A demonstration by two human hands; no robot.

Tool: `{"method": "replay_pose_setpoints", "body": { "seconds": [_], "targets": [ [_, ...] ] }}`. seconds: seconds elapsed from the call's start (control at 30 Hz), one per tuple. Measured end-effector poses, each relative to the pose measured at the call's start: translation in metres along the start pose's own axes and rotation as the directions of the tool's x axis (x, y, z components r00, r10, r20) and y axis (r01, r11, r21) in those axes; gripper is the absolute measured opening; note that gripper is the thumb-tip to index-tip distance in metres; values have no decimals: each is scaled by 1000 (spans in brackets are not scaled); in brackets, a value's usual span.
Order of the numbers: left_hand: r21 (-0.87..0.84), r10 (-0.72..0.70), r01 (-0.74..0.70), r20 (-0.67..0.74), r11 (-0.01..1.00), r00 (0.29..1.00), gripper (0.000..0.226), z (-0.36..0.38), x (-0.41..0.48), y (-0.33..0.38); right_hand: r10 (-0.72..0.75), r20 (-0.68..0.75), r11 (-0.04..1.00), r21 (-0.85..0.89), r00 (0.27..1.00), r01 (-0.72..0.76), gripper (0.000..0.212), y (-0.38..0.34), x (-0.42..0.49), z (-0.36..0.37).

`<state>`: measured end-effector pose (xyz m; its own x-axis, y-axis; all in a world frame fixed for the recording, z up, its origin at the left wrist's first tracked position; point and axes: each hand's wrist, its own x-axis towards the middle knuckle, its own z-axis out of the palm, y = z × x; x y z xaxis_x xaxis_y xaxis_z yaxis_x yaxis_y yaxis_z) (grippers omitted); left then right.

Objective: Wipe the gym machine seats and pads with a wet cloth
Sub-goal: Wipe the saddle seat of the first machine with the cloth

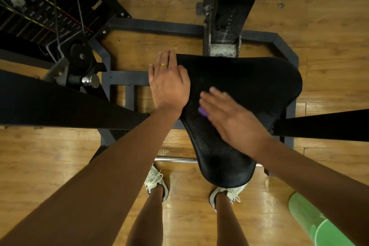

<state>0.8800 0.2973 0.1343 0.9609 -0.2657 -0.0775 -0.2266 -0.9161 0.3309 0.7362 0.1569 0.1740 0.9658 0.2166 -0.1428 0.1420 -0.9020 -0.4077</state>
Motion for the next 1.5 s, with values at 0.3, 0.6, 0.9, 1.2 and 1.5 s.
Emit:
{"method": "replay_pose_setpoints", "body": {
  "seconds": [0.3,0.6,0.9,1.2,1.5],
  "targets": [
    [3,-15,15,-14,1000,1000,52,2,1,-4,469,-179,880,181,865,-440,40,-1,69,9],
    [1,-11,11,-4,1000,1000,52,1,1,-1,250,-49,957,164,967,-240,42,-55,-33,6],
    [4,1,-2,7,1000,1000,53,0,3,-1,553,-176,831,189,815,-523,40,23,69,-6],
    [10,-10,10,-3,1000,1000,54,-5,1,-2,397,-151,905,229,905,-359,45,-13,17,4],
    [-76,293,-284,153,956,944,49,-17,-21,28,521,-425,815,505,740,-283,36,-28,-19,12]
  ]
}}
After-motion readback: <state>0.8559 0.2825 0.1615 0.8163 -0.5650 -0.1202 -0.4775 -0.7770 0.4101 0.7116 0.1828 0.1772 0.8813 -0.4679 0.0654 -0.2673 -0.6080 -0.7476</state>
